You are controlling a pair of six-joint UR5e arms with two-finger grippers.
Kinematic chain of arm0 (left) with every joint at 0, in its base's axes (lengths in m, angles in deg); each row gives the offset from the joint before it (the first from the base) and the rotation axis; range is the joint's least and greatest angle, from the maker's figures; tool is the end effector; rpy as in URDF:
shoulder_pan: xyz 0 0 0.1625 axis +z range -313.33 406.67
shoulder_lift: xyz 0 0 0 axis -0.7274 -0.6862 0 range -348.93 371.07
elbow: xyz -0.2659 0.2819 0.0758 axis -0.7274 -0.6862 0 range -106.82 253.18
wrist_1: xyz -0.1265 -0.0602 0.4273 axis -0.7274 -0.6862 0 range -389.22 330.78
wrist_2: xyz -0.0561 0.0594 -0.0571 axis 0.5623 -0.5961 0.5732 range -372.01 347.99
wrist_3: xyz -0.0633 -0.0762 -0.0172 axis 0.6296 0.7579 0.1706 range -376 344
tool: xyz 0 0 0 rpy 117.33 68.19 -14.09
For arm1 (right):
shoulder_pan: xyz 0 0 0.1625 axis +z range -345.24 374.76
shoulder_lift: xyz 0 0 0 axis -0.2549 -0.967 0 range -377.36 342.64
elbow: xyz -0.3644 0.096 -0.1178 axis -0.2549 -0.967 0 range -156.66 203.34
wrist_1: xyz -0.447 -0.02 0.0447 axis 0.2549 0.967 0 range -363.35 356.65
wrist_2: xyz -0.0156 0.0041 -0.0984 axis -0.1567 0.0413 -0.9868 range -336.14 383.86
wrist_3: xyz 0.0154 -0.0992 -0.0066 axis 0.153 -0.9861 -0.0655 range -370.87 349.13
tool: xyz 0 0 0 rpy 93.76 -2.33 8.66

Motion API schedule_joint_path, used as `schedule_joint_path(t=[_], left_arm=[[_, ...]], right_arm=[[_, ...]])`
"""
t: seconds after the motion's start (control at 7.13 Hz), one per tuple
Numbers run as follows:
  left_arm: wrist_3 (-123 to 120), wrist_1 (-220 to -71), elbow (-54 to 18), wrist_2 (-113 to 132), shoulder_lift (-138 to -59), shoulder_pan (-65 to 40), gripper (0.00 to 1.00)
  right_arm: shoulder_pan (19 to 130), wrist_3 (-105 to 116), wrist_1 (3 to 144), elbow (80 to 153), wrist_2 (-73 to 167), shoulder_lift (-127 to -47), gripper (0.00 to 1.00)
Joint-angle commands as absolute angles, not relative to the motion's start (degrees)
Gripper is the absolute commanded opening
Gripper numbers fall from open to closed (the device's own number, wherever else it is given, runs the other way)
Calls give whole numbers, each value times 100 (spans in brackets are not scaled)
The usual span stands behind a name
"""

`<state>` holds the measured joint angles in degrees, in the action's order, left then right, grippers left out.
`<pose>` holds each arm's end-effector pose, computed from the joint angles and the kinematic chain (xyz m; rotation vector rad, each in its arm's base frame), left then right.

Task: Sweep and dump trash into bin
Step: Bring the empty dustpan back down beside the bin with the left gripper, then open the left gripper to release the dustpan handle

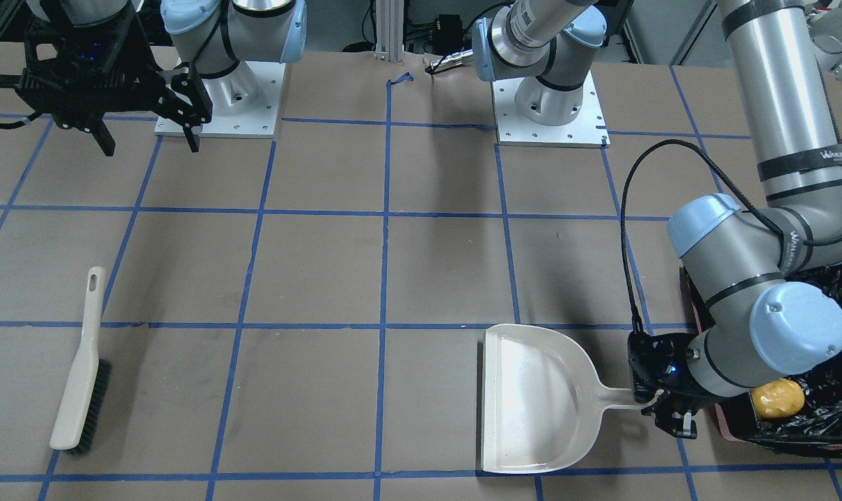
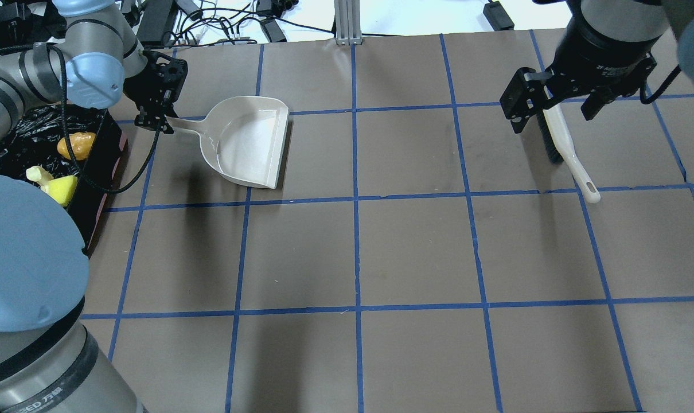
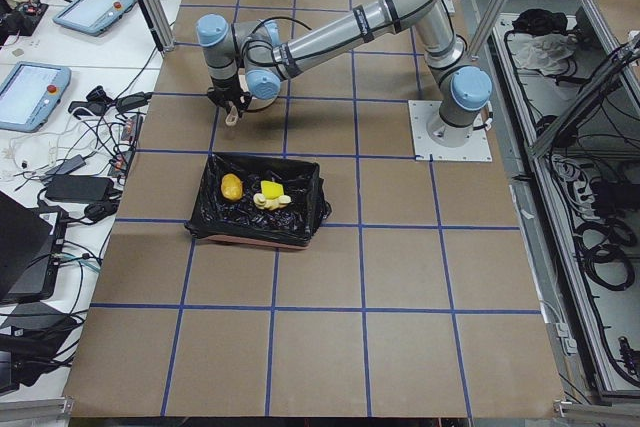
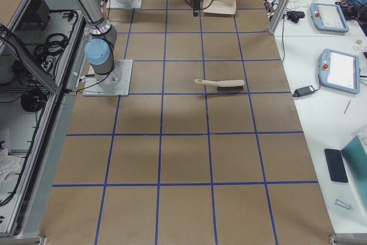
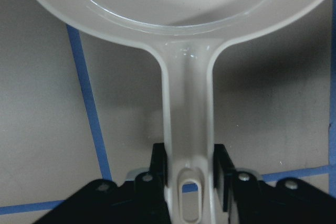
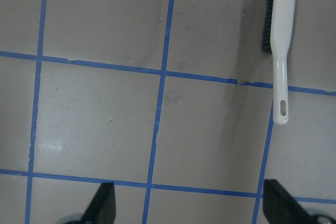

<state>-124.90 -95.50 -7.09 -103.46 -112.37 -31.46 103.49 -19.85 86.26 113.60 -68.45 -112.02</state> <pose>0.0181 -0.7222 0.2188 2.3438 2.0726 0.0340 0.1180 -0.5054 0.4956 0.2055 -3.0867 0.1021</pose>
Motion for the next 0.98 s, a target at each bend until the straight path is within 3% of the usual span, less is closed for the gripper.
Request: schedule_joint_path(t=[0.0, 0.14, 0.28, 0.84], left_arm=[[-12472, -9453, -767, -10351, -11259, -3164, 18], [-12428, -9365, -794, -10342, -11268, -3181, 44], [-12393, -9338, -890, -10342, -11259, -3181, 50], [-11704, -9329, -786, -9820, -11059, -3181, 53]], right_arm=[[10345, -1975, 8621, 11360, -6851, -11202, 100], [10345, -1975, 8621, 11360, -6851, -11202, 100], [10345, -1975, 8621, 11360, -6851, -11202, 100], [10345, -1984, 8612, 11360, -6842, -11202, 100]])
